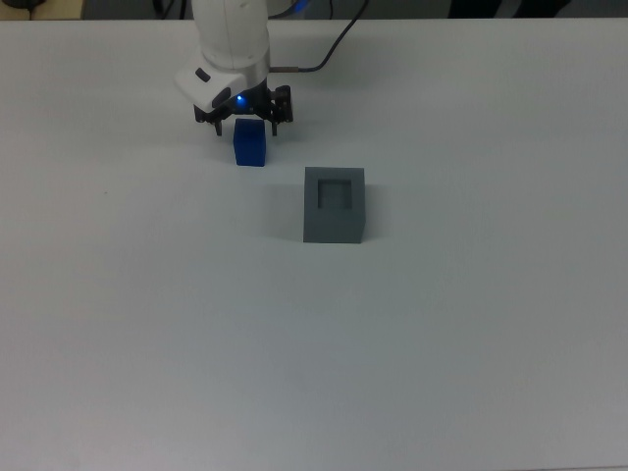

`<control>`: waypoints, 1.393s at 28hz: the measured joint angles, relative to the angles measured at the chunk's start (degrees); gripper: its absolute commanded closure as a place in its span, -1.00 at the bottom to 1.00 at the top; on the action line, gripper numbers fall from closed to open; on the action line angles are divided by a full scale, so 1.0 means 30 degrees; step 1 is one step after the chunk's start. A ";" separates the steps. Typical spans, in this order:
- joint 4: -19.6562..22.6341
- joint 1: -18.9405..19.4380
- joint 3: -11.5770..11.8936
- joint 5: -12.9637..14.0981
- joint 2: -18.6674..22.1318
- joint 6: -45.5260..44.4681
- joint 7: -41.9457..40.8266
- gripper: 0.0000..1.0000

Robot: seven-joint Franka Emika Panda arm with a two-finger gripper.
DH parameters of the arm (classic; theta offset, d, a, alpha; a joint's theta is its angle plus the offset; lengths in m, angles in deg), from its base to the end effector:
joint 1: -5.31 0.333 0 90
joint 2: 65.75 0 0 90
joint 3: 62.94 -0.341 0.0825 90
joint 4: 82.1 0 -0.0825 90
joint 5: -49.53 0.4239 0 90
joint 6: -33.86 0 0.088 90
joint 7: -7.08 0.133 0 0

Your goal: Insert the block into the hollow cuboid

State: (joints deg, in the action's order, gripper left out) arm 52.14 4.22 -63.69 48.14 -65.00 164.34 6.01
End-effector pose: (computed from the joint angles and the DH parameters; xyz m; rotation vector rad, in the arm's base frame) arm 0.5232 -0.0042 0.3057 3.1226 0.0452 -0.0824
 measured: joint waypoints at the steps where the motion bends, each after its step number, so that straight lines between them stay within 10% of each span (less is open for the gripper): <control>1: -0.0020 0.0000 0.0000 0.0000 -0.0003 0.0000 0.0004 0.05; 11: -0.0773 0.0000 0.0000 0.0000 0.0247 -0.0640 0.0005 0.57; 24: -0.5672 0.0309 -0.0117 0.0042 0.0245 -0.4980 0.0006 0.55; 39: -1.1224 0.3200 -0.0272 0.0311 -0.3948 -0.6227 0.2066 0.50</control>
State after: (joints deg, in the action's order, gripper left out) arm 18.47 13.82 -64.50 49.07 -76.84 145.66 12.21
